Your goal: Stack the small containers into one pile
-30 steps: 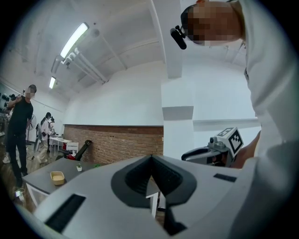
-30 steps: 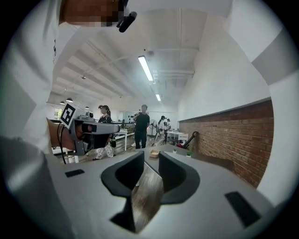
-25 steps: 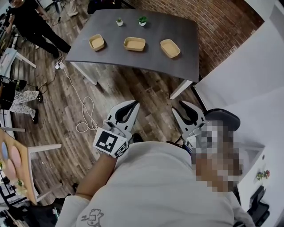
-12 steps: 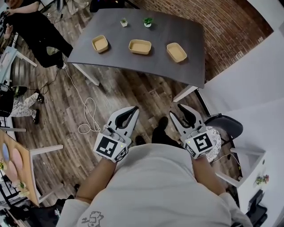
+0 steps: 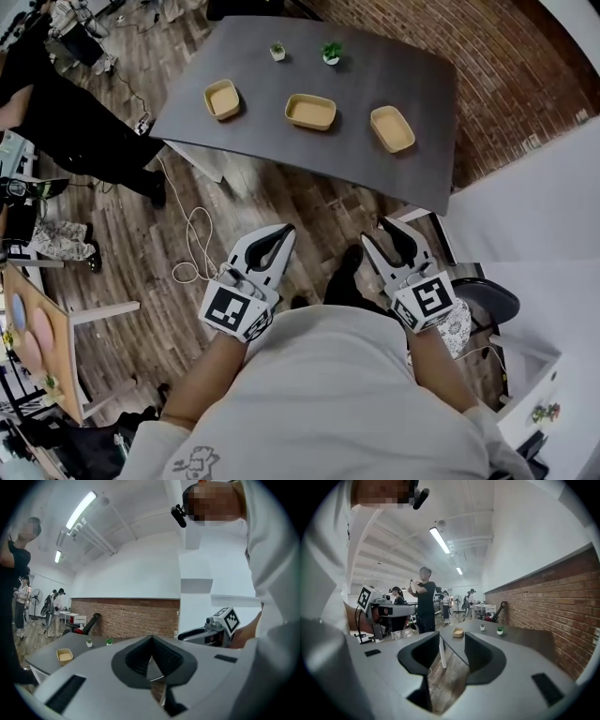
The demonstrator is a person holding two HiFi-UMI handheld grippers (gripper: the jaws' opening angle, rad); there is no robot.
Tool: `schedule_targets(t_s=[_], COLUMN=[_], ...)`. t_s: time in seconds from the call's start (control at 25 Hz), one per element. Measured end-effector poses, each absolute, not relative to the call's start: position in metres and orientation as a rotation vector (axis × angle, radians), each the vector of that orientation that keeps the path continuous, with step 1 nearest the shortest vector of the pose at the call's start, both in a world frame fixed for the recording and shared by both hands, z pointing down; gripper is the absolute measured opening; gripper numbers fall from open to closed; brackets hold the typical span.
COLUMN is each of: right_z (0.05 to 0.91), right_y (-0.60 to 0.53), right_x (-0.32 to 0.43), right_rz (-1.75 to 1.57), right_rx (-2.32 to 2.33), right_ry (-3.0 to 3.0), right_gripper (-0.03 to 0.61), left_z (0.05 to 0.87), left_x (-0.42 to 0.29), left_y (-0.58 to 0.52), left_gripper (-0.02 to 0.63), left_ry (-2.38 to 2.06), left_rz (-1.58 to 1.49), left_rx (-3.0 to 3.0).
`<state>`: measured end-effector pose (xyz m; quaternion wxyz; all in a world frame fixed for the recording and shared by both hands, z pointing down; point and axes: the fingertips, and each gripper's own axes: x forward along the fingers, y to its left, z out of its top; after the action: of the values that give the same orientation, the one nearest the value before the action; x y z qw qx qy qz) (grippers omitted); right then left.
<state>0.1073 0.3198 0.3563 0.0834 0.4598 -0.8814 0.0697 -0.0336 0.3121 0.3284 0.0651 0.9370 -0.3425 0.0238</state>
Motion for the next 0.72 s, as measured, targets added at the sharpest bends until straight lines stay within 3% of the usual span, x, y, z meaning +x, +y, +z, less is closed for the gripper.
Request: schedule_targets(t_s=[0.72], right_z=[0.354], right_y=[0.147], right_x=[0.240], right_rz=[0.224], right_rx=[1.319], right_ry=[-2.666], right_gripper=[0.175], left_z=[0.333], left_x=[0.110], left_y=[0.139], left_gripper=[0.011], left_ry=[-1.072], left_rz=[0.109], left_rx=[2.820])
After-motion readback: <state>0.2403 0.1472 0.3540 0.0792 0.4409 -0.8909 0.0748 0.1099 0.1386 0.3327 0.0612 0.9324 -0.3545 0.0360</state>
